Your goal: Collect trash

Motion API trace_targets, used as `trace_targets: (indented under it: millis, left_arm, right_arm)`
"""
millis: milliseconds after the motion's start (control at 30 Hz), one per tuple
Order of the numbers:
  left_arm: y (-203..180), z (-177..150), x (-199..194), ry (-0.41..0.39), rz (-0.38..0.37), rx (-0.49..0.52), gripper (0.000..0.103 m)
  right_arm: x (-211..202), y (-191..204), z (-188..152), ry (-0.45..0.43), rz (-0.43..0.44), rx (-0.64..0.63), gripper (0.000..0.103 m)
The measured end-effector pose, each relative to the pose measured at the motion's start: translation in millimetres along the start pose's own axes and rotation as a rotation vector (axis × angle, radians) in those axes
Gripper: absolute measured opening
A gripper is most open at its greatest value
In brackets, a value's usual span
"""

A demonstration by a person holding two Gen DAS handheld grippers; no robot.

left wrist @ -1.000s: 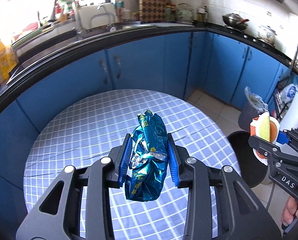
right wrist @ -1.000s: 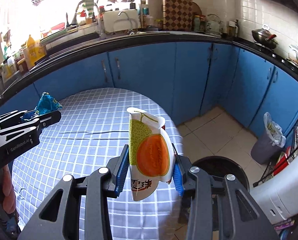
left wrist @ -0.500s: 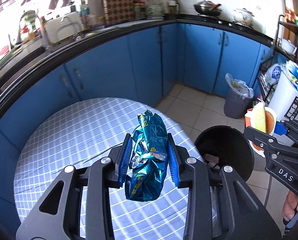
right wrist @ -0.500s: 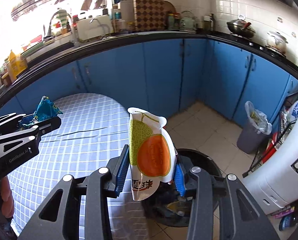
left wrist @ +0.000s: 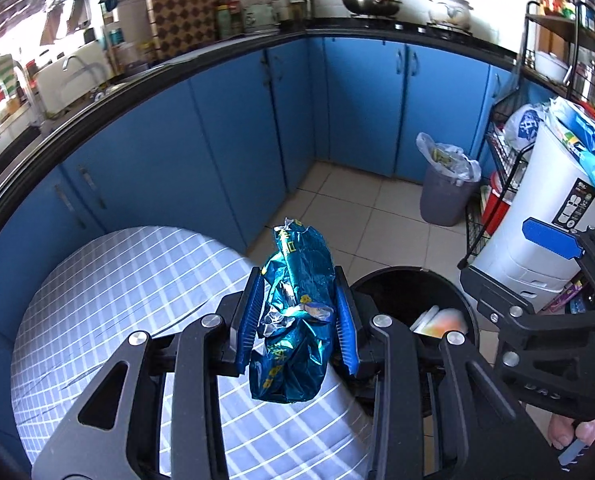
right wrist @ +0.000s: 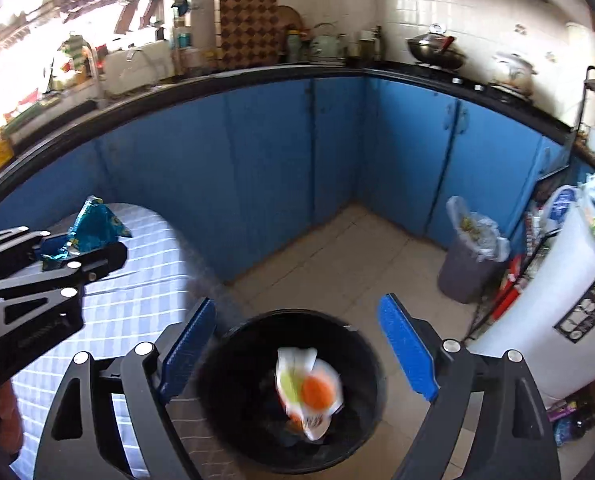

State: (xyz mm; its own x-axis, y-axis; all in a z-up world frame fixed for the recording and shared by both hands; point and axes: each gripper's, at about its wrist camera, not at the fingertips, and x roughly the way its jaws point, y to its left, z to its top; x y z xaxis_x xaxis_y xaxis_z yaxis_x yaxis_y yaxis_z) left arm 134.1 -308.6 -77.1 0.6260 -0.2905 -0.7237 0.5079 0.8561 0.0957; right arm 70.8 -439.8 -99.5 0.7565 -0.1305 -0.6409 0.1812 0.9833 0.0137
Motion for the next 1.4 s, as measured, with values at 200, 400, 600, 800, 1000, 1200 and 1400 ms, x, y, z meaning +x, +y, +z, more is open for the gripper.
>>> trace_targets:
  millis: [200, 400, 600, 800, 1000, 1200, 1400]
  left_arm:
    - [-32, 12, 18, 0.012, -0.048, 0.042, 0.036]
    - [-56, 19, 33, 0.016, -0.095, 0.064, 0.037]
    - [-64, 30, 44, 0.028, -0.124, 0.064, 0.084]
    - [-60, 32, 42, -0.020, -0.099, 0.056, 0.094]
    - [-39, 25, 46, 0.011, -0.086, -0.002, 0.094]
    - [-21, 17, 40, 0.027, -0.073, -0.045, 0.100]
    - [-14, 10, 33, 0.037, -0.066, -0.042, 0.100]
  right_arm:
    - [15, -32, -7, 0.030, -0.024, 0.058, 0.082]
    - [26, -50, -14, 0.052, -0.083, 0.073, 0.082]
    - [35, -63, -22, 0.070, -0.085, 0.097, 0.082]
    - [42, -66, -23, 0.087, -0.085, 0.112, 0.082]
    - [38, -56, -21, 0.081, -0.084, 0.106, 0.082]
    - [30, -42, -19, 0.082, -0.097, 0.092, 0.089]
    - [20, -33, -19, 0.073, -0.093, 0.088, 0.090]
